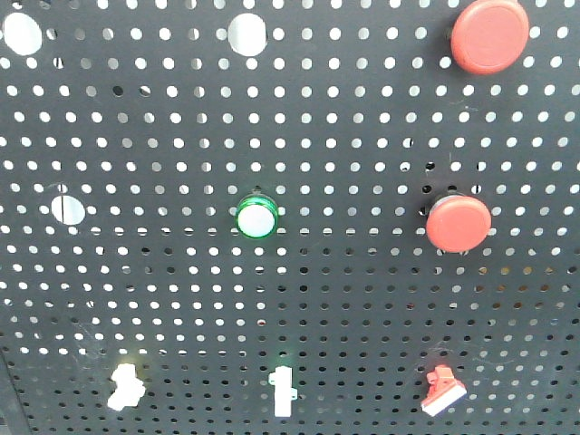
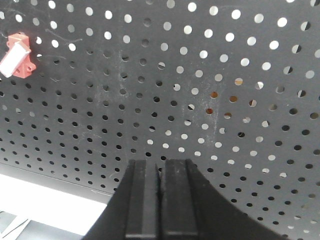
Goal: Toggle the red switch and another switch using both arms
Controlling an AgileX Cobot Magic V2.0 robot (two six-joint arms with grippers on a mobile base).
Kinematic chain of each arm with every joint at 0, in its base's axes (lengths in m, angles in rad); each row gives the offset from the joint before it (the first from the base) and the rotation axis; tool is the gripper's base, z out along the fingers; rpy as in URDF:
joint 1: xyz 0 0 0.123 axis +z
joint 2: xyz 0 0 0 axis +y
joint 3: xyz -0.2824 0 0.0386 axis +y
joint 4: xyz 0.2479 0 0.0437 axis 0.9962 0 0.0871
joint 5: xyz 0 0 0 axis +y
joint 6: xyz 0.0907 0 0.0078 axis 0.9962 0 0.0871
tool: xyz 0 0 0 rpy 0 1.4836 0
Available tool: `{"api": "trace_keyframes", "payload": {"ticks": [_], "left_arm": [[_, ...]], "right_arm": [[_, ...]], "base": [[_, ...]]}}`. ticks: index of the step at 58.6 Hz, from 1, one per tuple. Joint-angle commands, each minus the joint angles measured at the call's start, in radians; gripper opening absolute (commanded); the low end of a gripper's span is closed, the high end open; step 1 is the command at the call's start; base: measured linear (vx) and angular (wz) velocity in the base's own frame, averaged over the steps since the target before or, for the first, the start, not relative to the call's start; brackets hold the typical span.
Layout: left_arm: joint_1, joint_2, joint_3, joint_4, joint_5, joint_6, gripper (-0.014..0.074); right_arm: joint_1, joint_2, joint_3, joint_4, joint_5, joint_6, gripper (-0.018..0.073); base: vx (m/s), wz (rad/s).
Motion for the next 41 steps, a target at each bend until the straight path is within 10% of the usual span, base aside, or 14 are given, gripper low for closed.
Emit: {"api": "trace_keyframes", "payload": {"ticks": [1, 41], "left_arm": [[0.046, -0.023, 0.020, 0.032, -0.077, -0.039, 0.0003], [0.051, -0.033, 0.020, 0.073, -0.040, -0.063, 0.0003]], "right_arm": [[-0.004, 0.011, -0.028, -0.042, -0.065, 0.003, -0.0006], [-0.004, 0.011, -0.028, -0.042, -0.065, 0.003, -0.0006]], "base": [[0.00, 0.00], [0.00, 0.00]]}}
